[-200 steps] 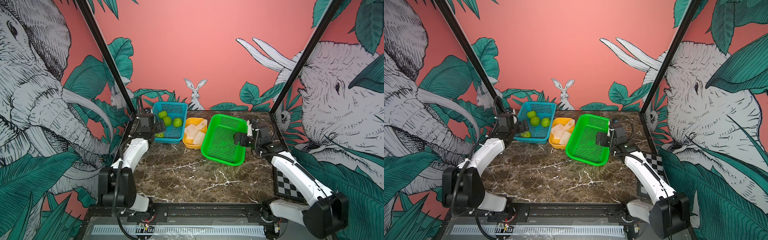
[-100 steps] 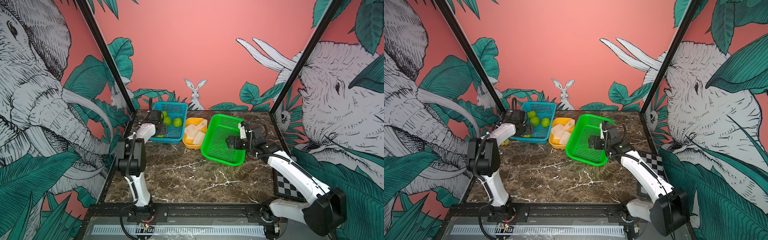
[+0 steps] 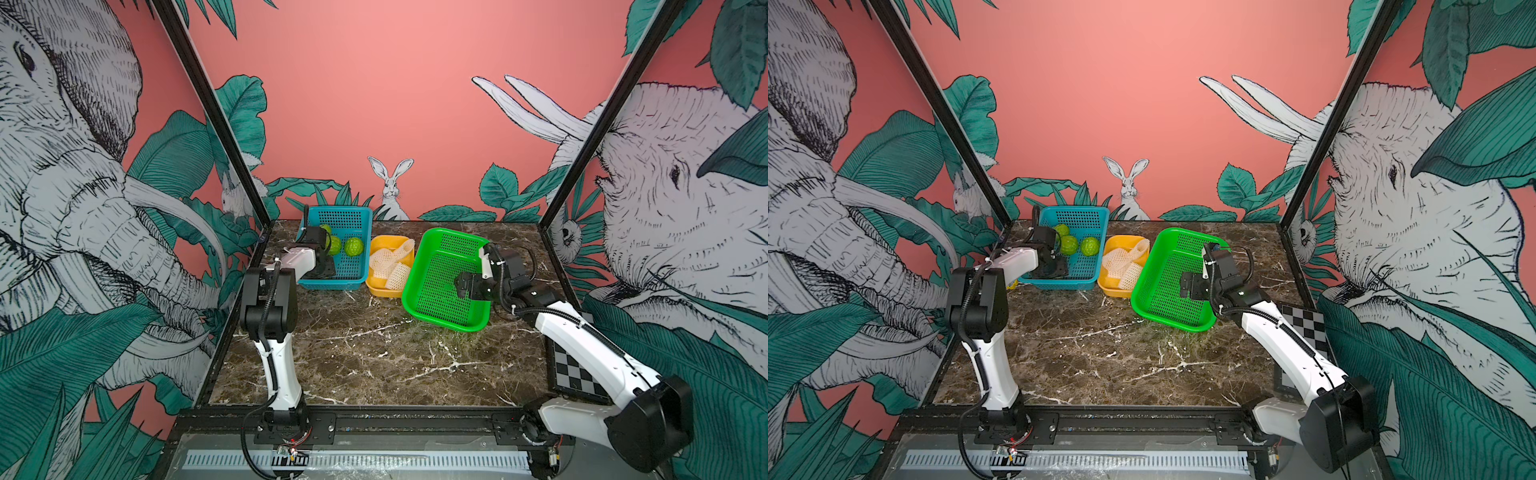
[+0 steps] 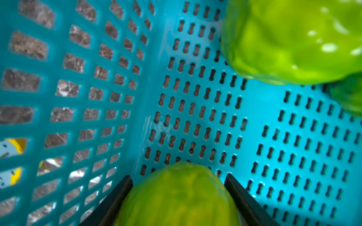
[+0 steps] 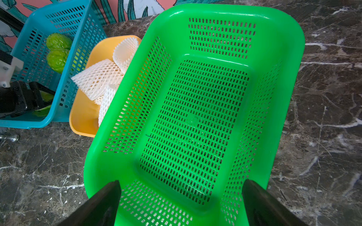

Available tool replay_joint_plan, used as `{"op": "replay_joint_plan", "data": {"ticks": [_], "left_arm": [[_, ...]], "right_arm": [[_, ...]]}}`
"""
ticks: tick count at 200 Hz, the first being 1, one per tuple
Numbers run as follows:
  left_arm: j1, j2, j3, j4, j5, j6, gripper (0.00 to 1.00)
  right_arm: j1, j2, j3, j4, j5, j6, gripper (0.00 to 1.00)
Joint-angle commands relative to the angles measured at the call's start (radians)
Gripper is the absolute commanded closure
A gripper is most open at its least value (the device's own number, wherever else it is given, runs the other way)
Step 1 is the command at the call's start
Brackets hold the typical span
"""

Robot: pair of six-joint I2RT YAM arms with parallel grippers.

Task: Sleeve custard apples in foam nets
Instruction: Pick up the custard apple from the basket.

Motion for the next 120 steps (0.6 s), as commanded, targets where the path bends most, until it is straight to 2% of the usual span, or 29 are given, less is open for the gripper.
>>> {"op": "replay_joint_plan", "data": {"ticks": [1,36,71,120], "left_arm": [[-0.004,-0.024,0.032,-0.004,0.026,-0.015,0.41],[-0.003,-0.114,0.026,-0.015,0.07,-0.013,0.43],[-0.02,-0.26,-0.008,-0.049,0.18,-0.009,0.43],[-0.163,-0.552,-0.149,-0.064,0.253,0.014,0.43]], "right_arm": [[0.005,-0.044,-0.004,-0.016,0.033,-0.014,0.01],[0.006,-0.076,0.012,-0.054,0.03,-0.037,0.01],[0.012,-0.104,0.008,-0.076,0.005,-0.053,0.01],[0.055,-0.143,0.012,-0.123,-0.067,-0.061,0.01]]}}
